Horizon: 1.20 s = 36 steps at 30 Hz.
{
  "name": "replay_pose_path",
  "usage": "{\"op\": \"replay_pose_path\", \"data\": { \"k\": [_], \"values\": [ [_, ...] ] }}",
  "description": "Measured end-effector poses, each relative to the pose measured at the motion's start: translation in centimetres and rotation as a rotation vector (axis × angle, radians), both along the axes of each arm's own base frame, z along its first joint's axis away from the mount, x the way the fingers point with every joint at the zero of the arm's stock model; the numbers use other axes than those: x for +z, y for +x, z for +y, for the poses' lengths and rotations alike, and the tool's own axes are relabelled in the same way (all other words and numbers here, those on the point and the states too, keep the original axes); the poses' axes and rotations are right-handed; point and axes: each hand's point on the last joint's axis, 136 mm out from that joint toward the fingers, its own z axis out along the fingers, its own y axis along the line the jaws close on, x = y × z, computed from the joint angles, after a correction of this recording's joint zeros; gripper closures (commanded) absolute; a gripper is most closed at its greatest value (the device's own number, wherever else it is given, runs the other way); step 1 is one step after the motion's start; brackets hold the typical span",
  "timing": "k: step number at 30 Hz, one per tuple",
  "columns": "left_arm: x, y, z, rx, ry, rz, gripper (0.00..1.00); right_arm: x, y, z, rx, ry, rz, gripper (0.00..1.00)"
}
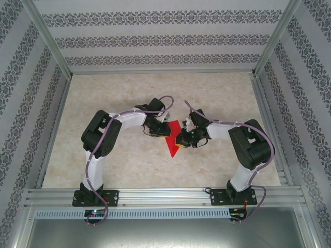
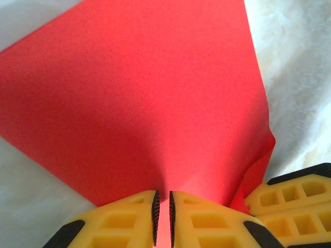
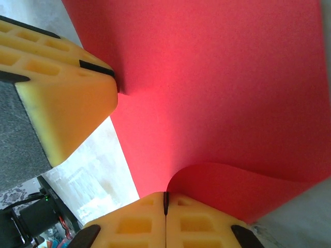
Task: Fold a paper plane with a square sheet of paper (pick it up from the middle)
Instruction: Third fold the triangle at the center of the table.
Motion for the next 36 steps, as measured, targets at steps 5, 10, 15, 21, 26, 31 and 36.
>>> {"op": "replay_pose_path", "data": {
  "k": [5, 10, 15, 21, 26, 31, 36],
  "values": [
    [0.0, 0.0, 0.0, 0.000, -0.003, 0.003, 0.82, 0.1, 0.2, 0.1, -0.003, 0.004, -0.004, 0.94],
    [0.0, 0.0, 0.0, 0.000, -0.005, 0.004, 0.82, 0.6, 0.3, 0.8, 0.012, 0.013, -0.021, 0.94],
    [0.0, 0.0, 0.0, 0.000, -0.005, 0.004, 0.82, 0.9, 0.5, 1.3, 0.021, 0.017, -0.030, 0.94],
    [0.0, -0.1, 0.0, -0.001, -0.006, 0.005, 0.82, 0.4, 0.6, 1.2, 0.020, 0.009, -0.020, 0.94],
    [0.0, -0.1, 0.0, -0.001, -0.007, 0.006, 0.82, 0.3, 0.8, 1.4, 0.021, 0.002, -0.024, 0.94],
    [0.0, -0.1, 0.0, -0.002, -0.007, 0.006, 0.82, 0.2, 1.1, 1.5, 0.019, -0.004, -0.028, 0.94],
    [0.0, -0.1, 0.0, -0.002, -0.009, 0.006, 0.82, -0.2, 1.0, 1.5, 0.019, -0.018, -0.019, 0.93]
  ]
}}
